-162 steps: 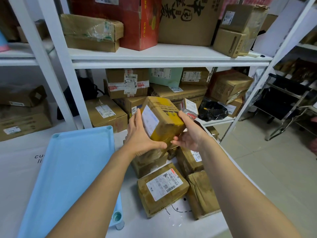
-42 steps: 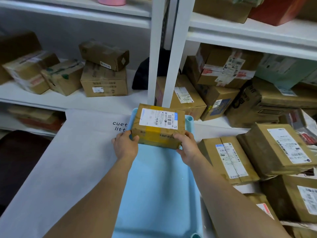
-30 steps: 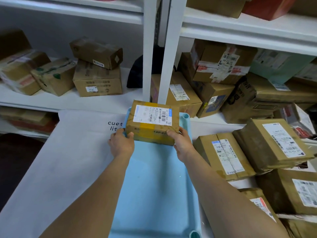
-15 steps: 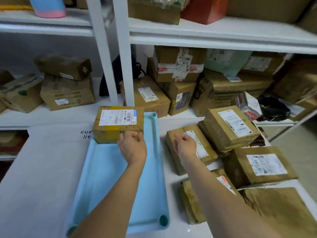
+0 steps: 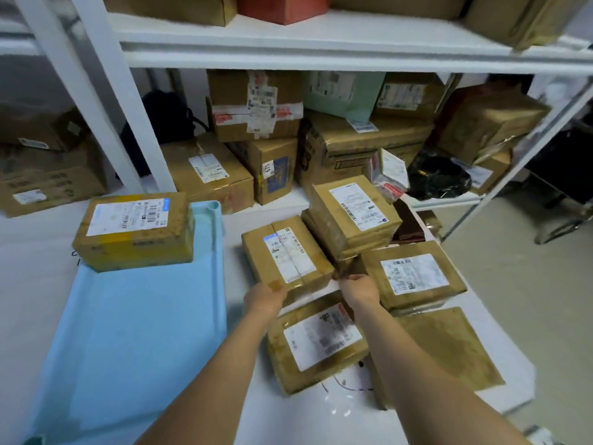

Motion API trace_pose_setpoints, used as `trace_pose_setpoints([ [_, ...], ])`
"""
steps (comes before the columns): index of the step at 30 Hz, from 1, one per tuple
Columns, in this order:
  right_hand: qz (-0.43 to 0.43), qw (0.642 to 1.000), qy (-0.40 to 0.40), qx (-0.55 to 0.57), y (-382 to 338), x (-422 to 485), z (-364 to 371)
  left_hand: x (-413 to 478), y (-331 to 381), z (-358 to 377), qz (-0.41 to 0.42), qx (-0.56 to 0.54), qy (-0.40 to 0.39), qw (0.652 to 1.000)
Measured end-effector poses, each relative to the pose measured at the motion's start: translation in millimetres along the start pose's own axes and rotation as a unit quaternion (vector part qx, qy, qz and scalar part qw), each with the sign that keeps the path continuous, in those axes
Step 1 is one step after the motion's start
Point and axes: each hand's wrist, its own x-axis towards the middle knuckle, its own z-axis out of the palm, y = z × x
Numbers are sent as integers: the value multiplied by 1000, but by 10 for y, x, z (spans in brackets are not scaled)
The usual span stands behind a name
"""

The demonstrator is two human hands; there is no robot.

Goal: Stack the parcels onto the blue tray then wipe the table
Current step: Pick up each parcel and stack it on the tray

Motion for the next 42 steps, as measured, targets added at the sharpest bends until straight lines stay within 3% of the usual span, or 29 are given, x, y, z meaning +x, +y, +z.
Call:
trace_pose_setpoints([
  [5,0,992,-94,-80,135,26,-59,-121,-169,101,-121,-76,-57,988],
  [10,17,983,-115,-141,156,-5,-91,-281,-275,137,-202,-158,-167,952],
  [16,-27,984,-93,-149,117,-60,-219,-386,-173,-75,-175,-91,-130,972],
  [31,-78,997,-19,10,-304,-436,-596,-386,52,-636,-41,-224,-73,971],
  [37,-68,996,-4,65,-310,-524,-601,-484,146,-729,12,-310,-146,940],
  [42,-55,996,-7,75,-285,-525,-583,-505,258,-775,45,-301,-155,940],
])
